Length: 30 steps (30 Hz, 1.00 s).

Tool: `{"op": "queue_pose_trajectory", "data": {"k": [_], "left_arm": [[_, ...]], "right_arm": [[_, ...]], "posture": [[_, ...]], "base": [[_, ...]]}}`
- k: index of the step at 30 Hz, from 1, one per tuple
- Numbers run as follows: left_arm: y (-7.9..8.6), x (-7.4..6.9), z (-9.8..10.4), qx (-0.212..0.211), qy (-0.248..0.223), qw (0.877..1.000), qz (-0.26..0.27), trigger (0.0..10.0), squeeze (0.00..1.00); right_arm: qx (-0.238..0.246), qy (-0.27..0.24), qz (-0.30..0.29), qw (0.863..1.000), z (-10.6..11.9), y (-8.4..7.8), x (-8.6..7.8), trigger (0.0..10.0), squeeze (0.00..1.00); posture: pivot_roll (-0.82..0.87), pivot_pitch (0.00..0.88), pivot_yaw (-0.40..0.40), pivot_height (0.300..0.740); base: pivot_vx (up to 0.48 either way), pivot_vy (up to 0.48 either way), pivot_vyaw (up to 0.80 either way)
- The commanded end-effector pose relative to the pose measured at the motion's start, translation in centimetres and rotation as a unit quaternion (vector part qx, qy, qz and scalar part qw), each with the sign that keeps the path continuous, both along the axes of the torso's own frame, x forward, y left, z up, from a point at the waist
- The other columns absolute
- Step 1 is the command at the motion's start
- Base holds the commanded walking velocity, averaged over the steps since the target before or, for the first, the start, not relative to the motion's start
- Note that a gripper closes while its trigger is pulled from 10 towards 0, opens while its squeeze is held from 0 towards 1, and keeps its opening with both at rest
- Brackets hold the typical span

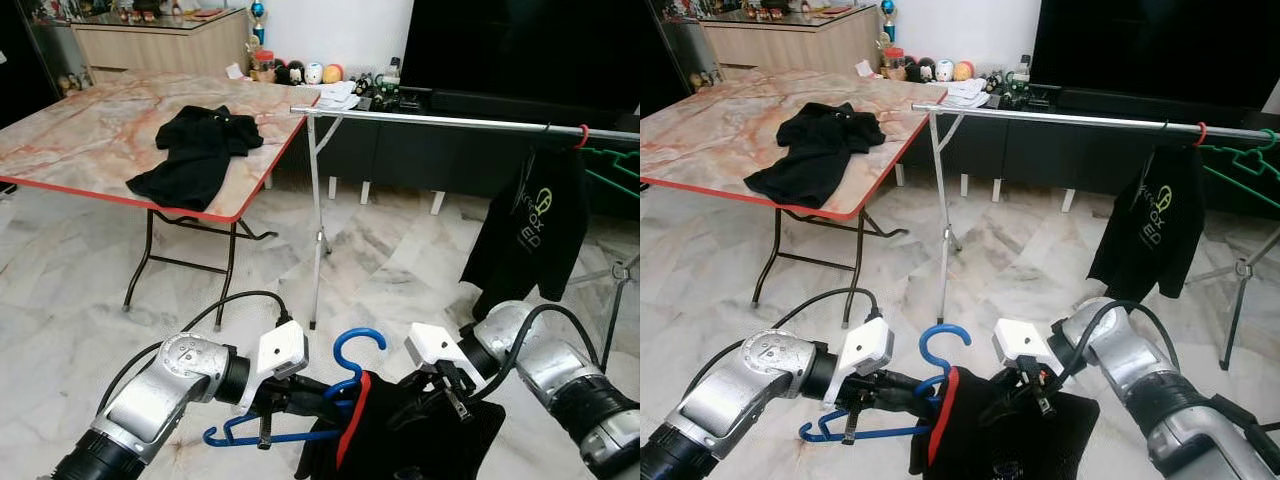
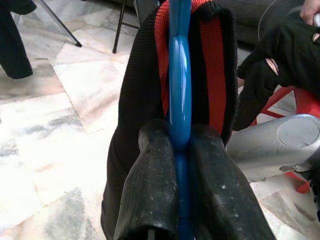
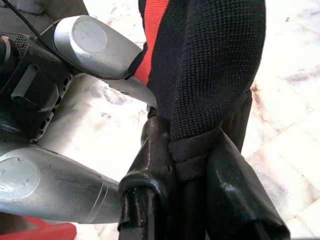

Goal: Hang hanger

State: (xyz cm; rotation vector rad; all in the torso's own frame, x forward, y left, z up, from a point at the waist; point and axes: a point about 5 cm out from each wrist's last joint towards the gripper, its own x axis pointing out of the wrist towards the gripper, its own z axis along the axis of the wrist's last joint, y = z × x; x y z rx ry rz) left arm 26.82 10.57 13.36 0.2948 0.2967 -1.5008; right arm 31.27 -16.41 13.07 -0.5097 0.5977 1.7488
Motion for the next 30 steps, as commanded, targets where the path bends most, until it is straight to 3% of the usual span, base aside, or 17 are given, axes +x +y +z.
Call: {"op": "queue_pose_trajectory", "data": {"k": [1,12,19,30], "left_arm": [[0.1,1.1,1.2,-0.001,-0.038,0.999,0.014,10.0,0.0],[0.1,1.4,1.3,-0.012,-0.046,0.998,0.033,10.0,0.0],[-0.1,2.5,1.6,-0.014,-0.07,0.995,0.069,10.0,0.0],[0.0,2.4,1.3,-0.018,-0.066,0.995,0.067,10.0,0.0]], "right_arm": [[0.003,0.009,0.038,0.999,-0.4,0.8,-0.7,0.0,0.0],[0.009,0.026,0.04,0.999,-1.0,1.1,-1.3,0.0,0.0],[0.023,0.028,0.031,0.999,-1.1,1.6,-1.0,0.0,0.0],[0.05,0.04,0.009,0.998,-0.7,1.7,-0.8,0.0,0.0]], "posture": [[0.03,0.03,-0.031,0.74],[0.04,0.029,-0.029,0.74],[0.04,0.032,-0.025,0.74],[0.03,0.0,-0.031,0.74]], "base": [[0.0,0.0,0.0],[0.0,0.0,0.0],[0.0,0.0,0.0],[0.0,0.0,0.0]]}}
